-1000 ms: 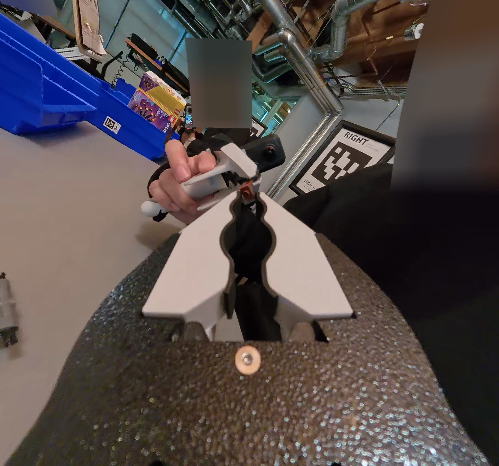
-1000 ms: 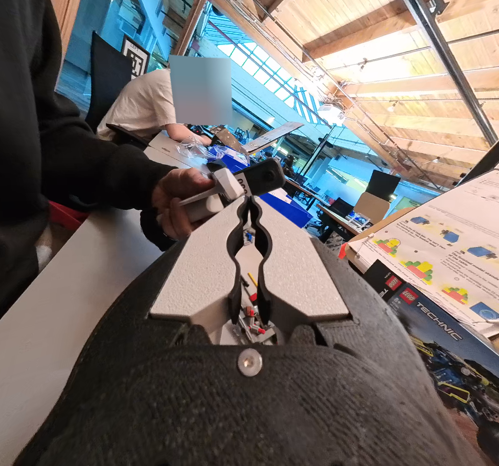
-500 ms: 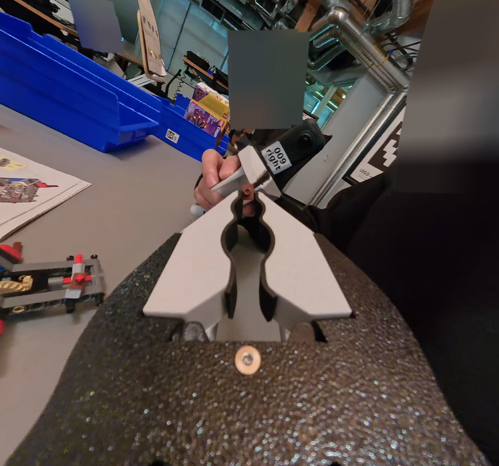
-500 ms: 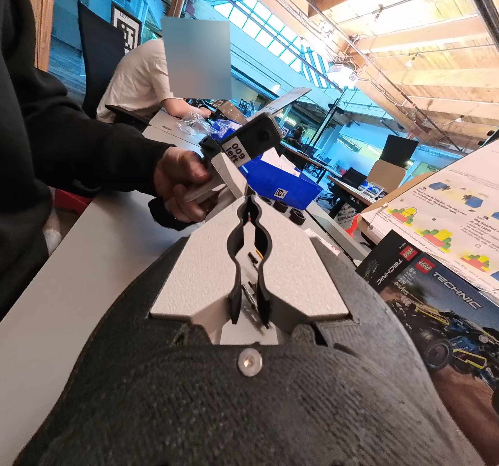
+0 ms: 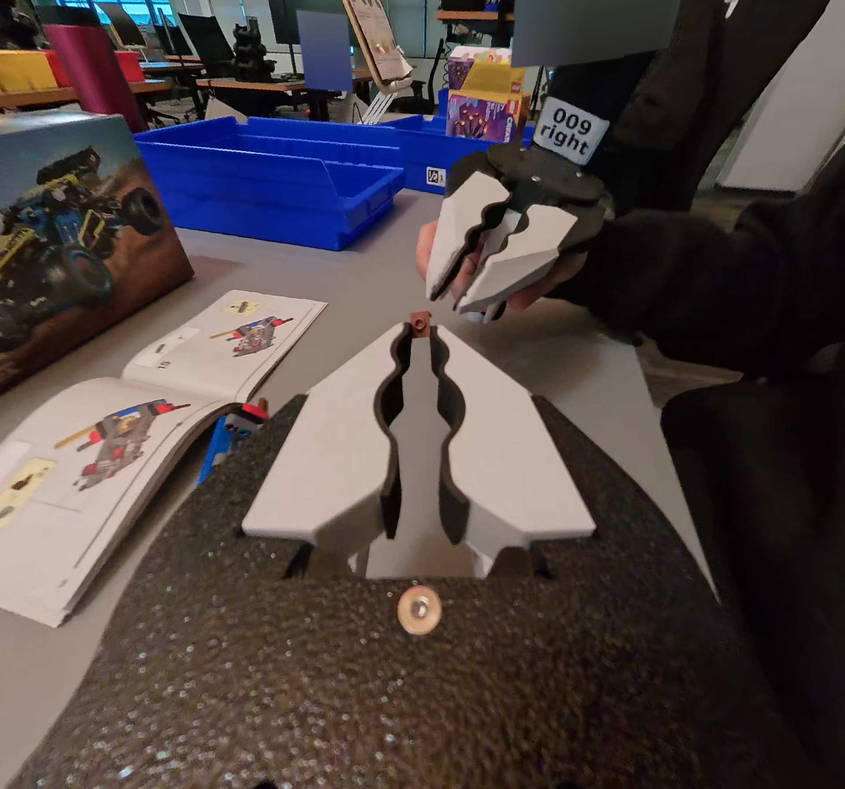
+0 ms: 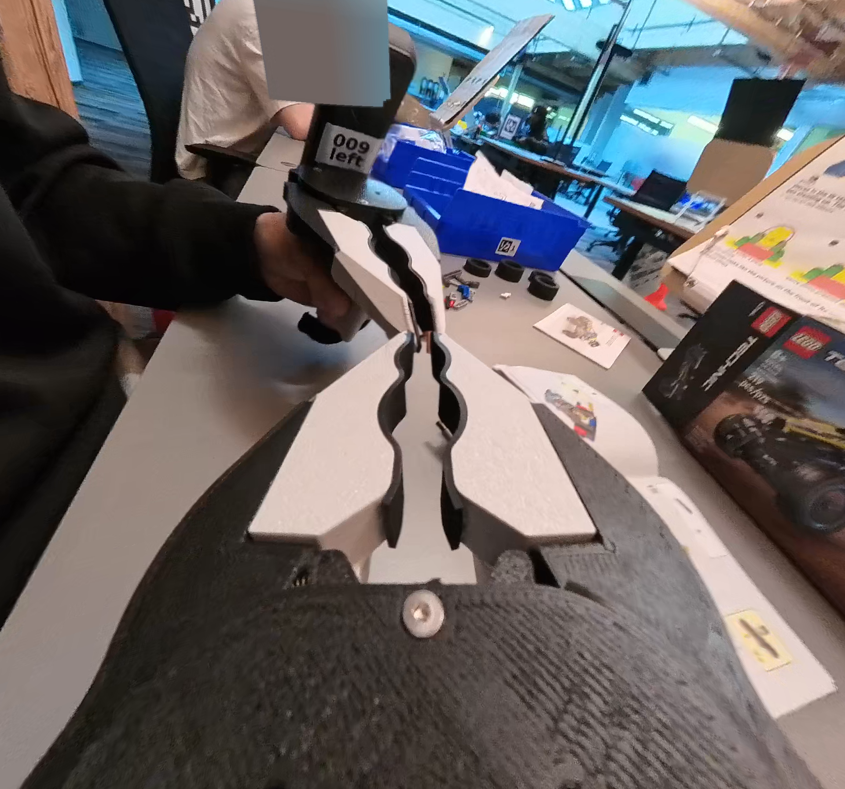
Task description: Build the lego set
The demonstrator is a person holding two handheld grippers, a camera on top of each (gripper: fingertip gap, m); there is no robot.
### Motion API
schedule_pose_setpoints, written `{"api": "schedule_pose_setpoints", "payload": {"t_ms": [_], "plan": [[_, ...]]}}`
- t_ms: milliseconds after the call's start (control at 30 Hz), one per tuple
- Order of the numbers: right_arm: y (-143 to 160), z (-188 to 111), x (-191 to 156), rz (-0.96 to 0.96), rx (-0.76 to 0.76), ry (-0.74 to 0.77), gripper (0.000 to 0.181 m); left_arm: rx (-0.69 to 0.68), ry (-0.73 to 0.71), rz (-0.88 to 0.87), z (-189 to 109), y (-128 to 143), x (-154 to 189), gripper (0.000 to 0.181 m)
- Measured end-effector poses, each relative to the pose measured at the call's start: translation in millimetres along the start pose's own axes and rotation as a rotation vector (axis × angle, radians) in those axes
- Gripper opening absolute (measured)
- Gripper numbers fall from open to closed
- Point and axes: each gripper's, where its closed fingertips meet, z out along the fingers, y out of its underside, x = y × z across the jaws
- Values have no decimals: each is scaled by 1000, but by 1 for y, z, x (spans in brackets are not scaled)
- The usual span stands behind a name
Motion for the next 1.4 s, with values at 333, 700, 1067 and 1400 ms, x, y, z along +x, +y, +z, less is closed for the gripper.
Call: {"api": "schedule_pose_setpoints", "payload": {"t_ms": [333, 700, 1067, 1400], "plan": [[14, 0, -6, 652, -15, -220, 17, -57, -53, 542, -3, -1, 8, 6], [-9, -12, -15, 895, 154, -435, 6, -27, -24, 937, -1, -13, 23, 5], [-5, -7, -14, 509, 123, -295, 0, -60, -66, 762, 1, -8, 11, 15], [-6, -1, -14, -648, -79, 63, 0, -7, 350, -551, -10, -21, 18, 4]]}}
